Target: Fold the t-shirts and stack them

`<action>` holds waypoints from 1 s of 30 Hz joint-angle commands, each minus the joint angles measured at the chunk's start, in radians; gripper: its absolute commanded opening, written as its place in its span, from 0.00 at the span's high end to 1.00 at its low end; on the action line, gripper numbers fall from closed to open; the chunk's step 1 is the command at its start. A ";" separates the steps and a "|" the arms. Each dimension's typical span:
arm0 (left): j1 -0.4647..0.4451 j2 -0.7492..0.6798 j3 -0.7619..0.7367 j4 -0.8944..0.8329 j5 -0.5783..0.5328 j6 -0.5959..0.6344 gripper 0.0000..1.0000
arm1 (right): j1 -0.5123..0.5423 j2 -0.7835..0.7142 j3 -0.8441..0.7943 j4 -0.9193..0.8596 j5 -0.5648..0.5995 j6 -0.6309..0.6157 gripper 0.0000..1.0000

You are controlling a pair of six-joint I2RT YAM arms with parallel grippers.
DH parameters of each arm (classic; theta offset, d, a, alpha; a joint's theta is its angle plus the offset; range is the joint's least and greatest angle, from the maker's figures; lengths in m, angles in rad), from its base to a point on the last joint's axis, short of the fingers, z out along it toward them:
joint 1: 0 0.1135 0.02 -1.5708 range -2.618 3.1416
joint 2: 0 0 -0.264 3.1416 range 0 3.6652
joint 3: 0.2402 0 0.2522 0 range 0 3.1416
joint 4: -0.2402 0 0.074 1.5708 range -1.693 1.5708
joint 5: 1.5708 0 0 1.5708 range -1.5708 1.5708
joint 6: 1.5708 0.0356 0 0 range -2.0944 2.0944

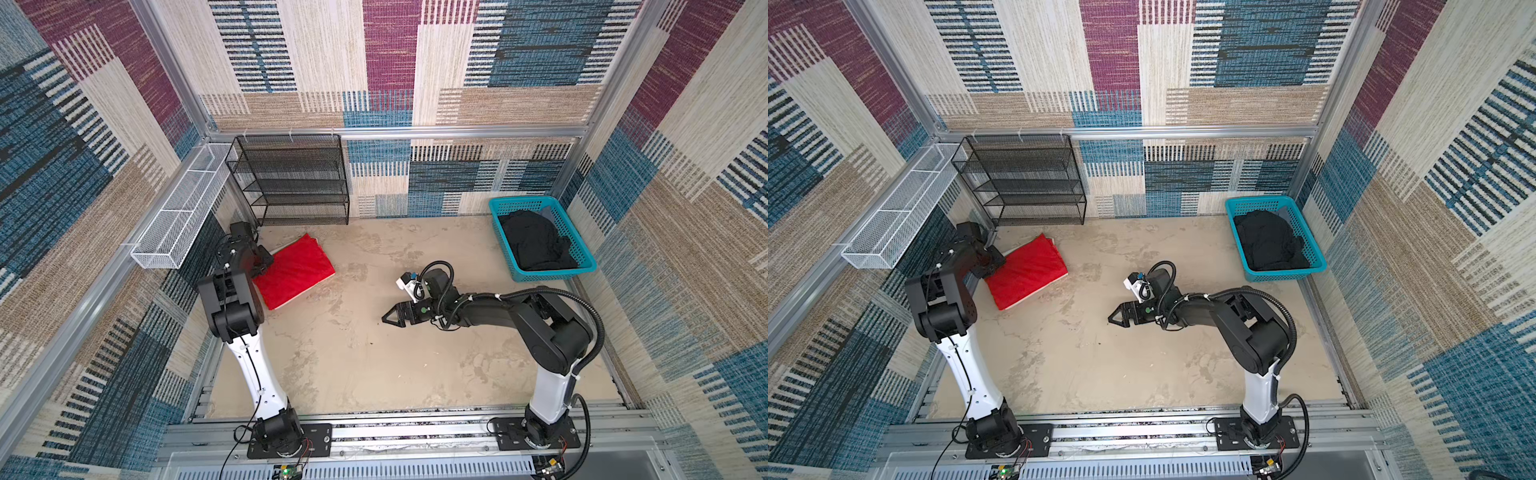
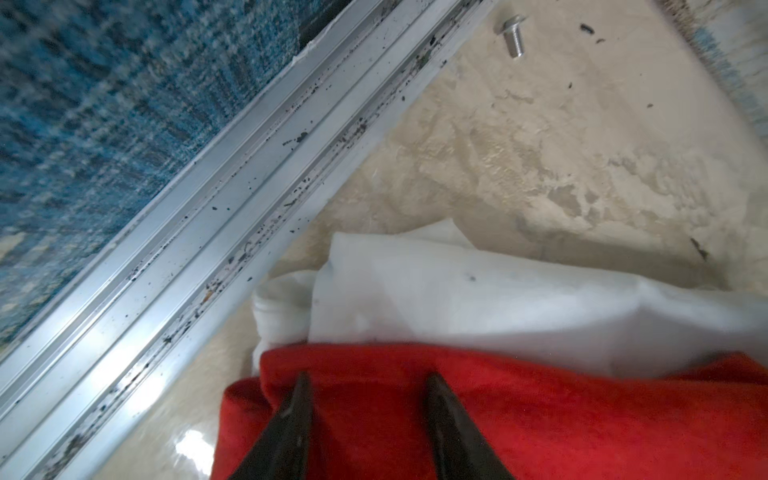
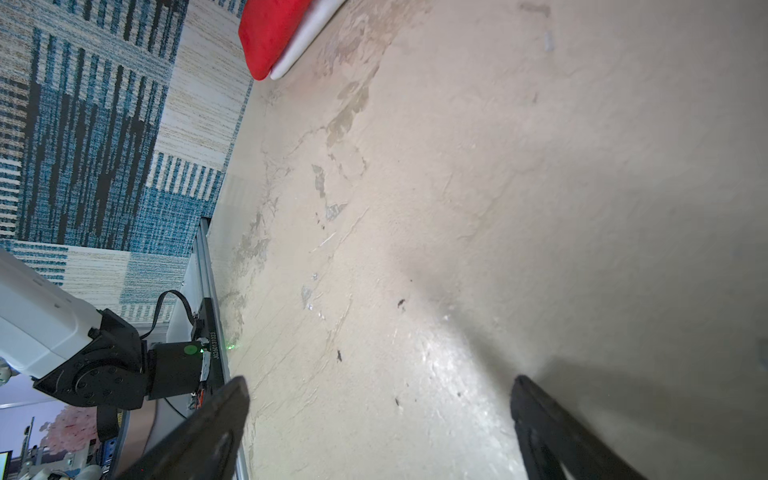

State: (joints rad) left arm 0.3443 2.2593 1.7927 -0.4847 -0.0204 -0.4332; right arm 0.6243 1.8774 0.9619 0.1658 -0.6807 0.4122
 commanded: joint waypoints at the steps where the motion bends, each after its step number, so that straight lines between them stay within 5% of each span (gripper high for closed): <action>1: -0.002 -0.061 -0.021 0.005 0.038 0.021 0.53 | 0.000 -0.009 0.017 0.024 -0.006 0.000 0.01; 7: -0.025 -0.207 -0.069 -0.012 0.191 -0.013 0.50 | 0.000 -0.109 0.032 -0.030 0.103 -0.042 0.01; 11: -0.103 -0.378 -0.259 0.071 0.285 -0.042 0.45 | -0.009 -0.169 0.046 -0.072 0.161 -0.067 0.01; 18: -0.287 -0.767 -0.701 0.233 0.322 -0.055 0.26 | -0.084 -0.354 -0.044 -0.093 0.245 -0.079 0.01; 21: -0.321 -0.934 -0.867 0.258 0.327 -0.007 0.08 | -0.162 -0.480 -0.137 -0.088 0.278 -0.081 0.01; 25: -0.338 -1.230 -1.085 0.216 0.220 -0.009 0.00 | -0.262 -0.719 -0.298 -0.083 0.465 -0.113 0.01; 30: -0.364 -1.574 -1.262 0.077 -0.155 -0.054 0.00 | -0.285 -1.020 -0.497 -0.021 0.802 -0.169 0.01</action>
State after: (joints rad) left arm -0.0158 0.7921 0.5926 -0.3332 0.0864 -0.4721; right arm 0.3462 0.9573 0.5312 0.0849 -0.1284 0.2905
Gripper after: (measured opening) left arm 0.996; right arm 0.989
